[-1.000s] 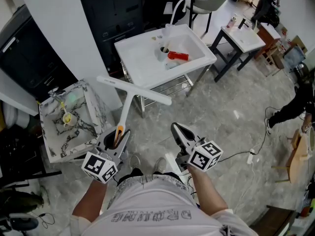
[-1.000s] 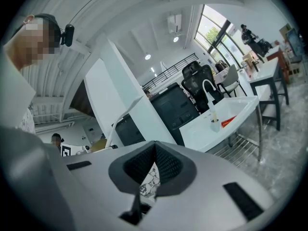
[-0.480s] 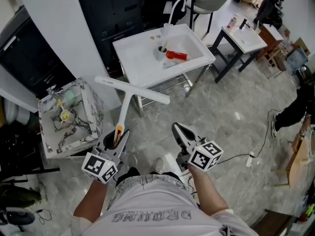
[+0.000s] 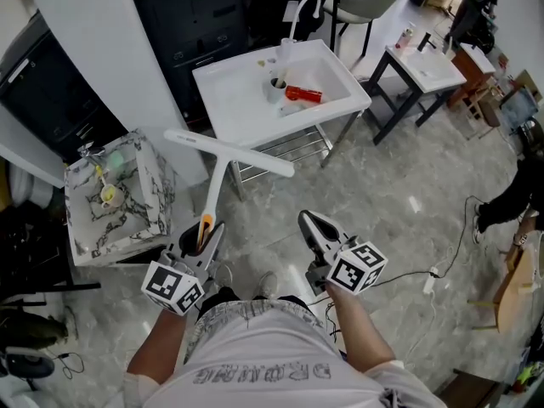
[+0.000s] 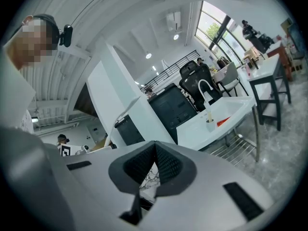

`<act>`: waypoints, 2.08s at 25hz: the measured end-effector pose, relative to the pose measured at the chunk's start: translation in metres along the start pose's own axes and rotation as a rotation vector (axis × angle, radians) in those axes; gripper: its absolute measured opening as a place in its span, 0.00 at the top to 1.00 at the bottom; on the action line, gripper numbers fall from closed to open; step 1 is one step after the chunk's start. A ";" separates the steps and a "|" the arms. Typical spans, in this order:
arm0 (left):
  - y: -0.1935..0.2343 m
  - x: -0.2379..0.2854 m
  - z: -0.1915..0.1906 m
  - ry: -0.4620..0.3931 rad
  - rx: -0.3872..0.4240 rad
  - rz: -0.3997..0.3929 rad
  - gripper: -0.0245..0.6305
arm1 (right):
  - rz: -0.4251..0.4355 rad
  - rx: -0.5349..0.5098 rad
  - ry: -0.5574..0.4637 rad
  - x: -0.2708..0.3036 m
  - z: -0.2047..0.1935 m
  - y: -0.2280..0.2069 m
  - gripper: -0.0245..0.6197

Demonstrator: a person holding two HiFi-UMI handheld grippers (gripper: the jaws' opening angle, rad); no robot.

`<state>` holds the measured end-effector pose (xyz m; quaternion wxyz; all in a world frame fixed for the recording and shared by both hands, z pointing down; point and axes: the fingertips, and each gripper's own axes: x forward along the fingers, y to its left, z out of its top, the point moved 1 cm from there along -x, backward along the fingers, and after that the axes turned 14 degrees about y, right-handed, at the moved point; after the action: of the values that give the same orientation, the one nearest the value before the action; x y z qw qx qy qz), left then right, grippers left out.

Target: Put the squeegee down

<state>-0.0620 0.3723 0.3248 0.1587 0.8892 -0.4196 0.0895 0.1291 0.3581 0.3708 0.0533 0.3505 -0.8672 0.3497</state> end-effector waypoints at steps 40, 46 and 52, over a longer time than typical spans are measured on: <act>0.103 0.093 0.033 0.002 -0.018 0.002 0.79 | -0.013 0.014 0.028 0.094 0.070 -0.068 0.95; 0.135 0.110 0.039 0.014 -0.035 -0.004 0.79 | -0.014 0.024 0.041 0.126 0.085 -0.076 0.95; 0.163 0.129 0.048 0.028 -0.040 -0.016 0.79 | -0.025 0.025 0.054 0.155 0.102 -0.085 0.95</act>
<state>-0.1058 0.1651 0.3515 0.1829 0.8880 -0.4117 0.0922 0.0838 0.1610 0.3951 0.0765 0.3524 -0.8565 0.3692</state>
